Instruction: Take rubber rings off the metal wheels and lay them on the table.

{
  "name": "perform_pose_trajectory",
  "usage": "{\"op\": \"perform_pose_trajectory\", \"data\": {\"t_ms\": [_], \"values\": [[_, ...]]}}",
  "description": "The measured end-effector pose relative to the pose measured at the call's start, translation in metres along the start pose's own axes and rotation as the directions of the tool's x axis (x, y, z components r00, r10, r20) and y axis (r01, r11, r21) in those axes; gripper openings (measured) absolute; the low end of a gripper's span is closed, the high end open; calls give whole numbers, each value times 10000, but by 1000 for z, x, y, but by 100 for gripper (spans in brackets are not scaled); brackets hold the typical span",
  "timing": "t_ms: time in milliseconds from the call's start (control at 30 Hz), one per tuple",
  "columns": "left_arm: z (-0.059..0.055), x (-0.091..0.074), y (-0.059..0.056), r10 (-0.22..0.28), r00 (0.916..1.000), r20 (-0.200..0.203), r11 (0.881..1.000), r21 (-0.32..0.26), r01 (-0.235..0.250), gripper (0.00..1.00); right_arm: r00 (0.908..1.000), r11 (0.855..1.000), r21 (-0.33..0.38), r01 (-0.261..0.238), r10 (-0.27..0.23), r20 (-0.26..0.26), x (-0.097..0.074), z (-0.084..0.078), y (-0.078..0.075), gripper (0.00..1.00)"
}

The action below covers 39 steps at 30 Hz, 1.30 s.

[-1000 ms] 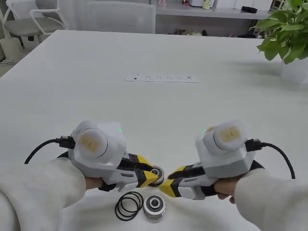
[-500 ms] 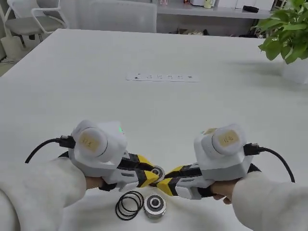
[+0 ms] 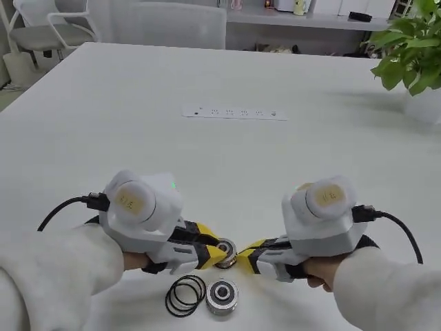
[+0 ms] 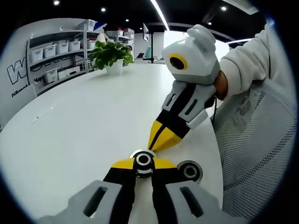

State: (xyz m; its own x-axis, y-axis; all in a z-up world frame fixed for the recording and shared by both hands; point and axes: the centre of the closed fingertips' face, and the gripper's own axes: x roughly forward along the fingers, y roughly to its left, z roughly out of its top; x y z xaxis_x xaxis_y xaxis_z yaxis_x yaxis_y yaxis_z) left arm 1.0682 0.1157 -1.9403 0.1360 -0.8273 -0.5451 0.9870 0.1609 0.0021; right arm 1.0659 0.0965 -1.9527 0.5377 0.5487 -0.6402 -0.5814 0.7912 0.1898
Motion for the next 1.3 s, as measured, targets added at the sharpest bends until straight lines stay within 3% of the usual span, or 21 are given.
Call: {"op": "perform_pose_trajectory", "data": {"t_ms": [67, 100, 167, 367, 933, 1067, 1300], "values": [[0, 0, 0, -1, 10000, 4, 10000, 7, 1, 7, 9983, 9968, 740, -291, 253, 521, -2, 10, 3, 0], [0, 0, 0, 0, 10000, 2, 10000, 26, 0, 7, 9985, 9948, 975, -286, 239, 488, -3, 10, 3, 0], [0, 0, 0, 12, 10000, -9, 10000, 64, -12, 7, 9991, 9974, 684, -223, 199, 363, -3, 8, 4, 0], [0, 0, 0, 45, 9999, -96, 9997, 244, -43, 7, 9988, 9918, 1225, -371, 328, 370, -3, 10, 7, 0], [0, 1, 1, 61, 9999, -82, 9997, 255, -59, 7, 9949, 9938, 784, -790, 737, 683, -2, 18, 19, 0], [1, 1, 1, 86, 10000, -28, 9995, 313, -85, 7, 9924, 9957, 140, -914, 899, 845, -2, 22, 26, 0], [1, 1, 0, 97, 9999, -107, 9994, 332, -93, 7, 9957, 9973, 261, -682, 664, 642, -1, 18, 19, 0]]}}
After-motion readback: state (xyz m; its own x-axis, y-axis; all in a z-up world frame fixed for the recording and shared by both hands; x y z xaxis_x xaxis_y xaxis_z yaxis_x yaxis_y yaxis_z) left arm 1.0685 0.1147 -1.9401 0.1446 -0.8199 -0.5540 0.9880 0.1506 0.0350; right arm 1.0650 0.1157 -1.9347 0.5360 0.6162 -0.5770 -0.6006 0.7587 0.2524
